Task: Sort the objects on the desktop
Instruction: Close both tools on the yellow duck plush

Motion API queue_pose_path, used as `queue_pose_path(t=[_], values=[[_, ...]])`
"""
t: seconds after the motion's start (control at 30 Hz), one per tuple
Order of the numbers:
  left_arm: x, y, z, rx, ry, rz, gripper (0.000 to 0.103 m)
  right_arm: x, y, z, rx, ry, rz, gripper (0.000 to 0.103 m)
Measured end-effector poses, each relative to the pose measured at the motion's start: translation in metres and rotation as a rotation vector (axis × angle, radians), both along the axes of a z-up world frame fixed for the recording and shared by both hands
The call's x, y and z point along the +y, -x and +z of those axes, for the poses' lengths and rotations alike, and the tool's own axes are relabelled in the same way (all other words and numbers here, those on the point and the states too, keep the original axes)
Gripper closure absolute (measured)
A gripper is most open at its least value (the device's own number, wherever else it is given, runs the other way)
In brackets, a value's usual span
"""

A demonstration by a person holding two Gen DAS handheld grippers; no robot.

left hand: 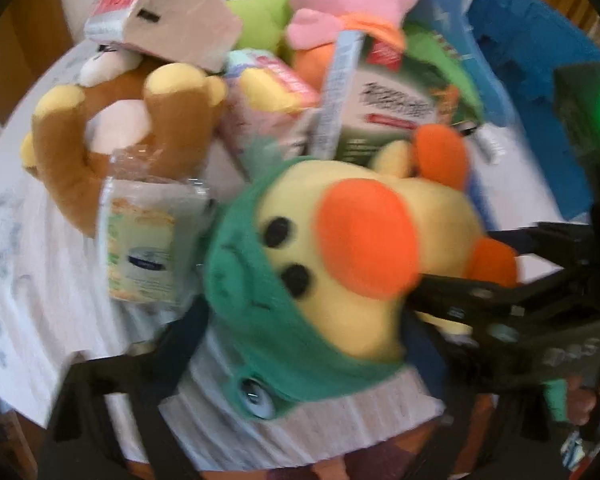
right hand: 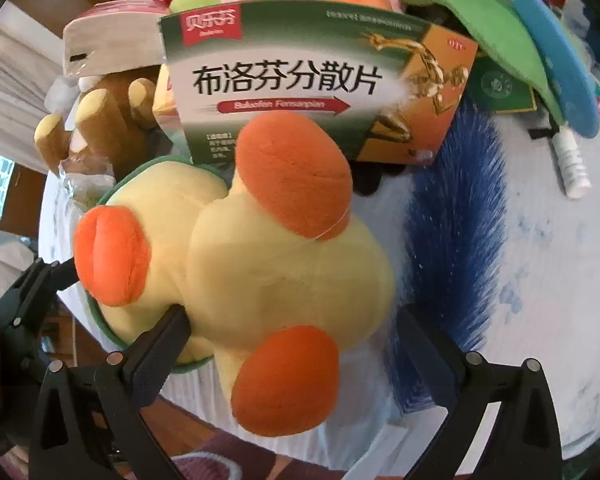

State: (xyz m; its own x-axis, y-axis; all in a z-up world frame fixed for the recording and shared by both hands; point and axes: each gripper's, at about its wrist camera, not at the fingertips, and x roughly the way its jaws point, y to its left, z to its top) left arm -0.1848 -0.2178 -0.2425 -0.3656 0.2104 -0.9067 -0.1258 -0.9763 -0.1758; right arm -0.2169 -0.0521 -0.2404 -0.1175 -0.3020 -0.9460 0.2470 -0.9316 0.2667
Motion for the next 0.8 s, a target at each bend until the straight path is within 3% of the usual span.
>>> queue_pose_path(t=[0.17,0.33,0.43,0.53,0.7,0.8], values=[[0.009,-0.01,0.011,0.053,0.032,-0.012,0.034,0.0,-0.011,0.014,0.044,0.004,-0.019,0.021],[0.016,-0.014,0.019,0.075,0.052,-0.031,0.035,0.005,-0.019,0.027,0.065,0.018,-0.025,0.03],[0.009,-0.018,0.017,0.062,0.057,-0.04,0.036,0.02,-0.022,0.019,0.058,0.009,-0.018,0.033],[0.011,-0.019,0.01,0.049,0.072,-0.043,0.035,0.022,-0.025,0.021,0.042,0.009,-0.015,0.032],[0.0,-0.016,-0.002,0.007,0.045,-0.017,0.027,0.019,-0.017,0.003,-0.014,0.054,-0.049,0.013],[0.001,-0.016,-0.005,0.005,0.043,-0.02,0.031,0.023,-0.015,-0.008,-0.039,0.107,-0.074,0.014]])
